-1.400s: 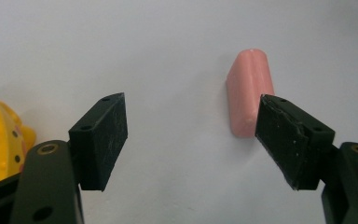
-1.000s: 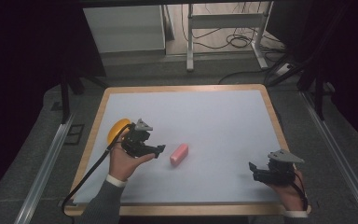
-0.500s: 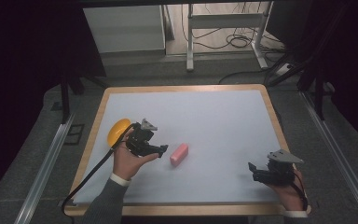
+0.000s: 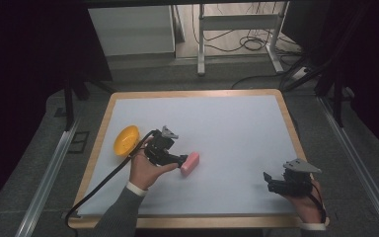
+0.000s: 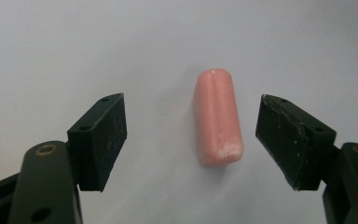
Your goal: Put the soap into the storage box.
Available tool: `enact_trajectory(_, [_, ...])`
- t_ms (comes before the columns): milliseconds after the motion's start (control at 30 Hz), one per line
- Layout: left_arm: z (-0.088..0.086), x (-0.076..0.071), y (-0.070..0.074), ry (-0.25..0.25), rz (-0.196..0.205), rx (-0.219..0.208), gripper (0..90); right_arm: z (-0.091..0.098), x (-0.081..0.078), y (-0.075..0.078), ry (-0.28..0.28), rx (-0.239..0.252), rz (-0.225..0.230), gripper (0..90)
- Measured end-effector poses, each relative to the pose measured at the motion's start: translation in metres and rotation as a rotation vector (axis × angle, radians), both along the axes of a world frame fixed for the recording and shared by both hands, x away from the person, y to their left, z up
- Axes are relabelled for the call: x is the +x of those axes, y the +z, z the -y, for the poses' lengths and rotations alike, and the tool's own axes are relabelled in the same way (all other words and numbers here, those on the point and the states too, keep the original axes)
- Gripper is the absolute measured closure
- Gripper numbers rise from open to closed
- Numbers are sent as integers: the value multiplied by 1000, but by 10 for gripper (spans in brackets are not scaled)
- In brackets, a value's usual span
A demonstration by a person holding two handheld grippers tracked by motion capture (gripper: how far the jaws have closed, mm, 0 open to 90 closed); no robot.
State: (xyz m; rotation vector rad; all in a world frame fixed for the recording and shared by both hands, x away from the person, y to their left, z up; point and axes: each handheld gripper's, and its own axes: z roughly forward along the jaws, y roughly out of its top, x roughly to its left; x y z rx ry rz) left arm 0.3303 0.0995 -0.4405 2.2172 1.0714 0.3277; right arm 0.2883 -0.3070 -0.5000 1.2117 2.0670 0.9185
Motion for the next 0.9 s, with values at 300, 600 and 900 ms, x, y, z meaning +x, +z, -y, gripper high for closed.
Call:
enact_trajectory(300, [9, 4, -11, -8, -39, 5, 260, 1, 1, -1, -7, 4, -5, 96])
enact_trajectory(600, [28, 6, -16, -45, -61, 28, 261, -1, 0, -2, 5, 2, -8, 96])
enact_trajectory(900, [36, 13, -31, -37, -98, 38, 292, 0, 1, -3, 1, 1, -10, 95])
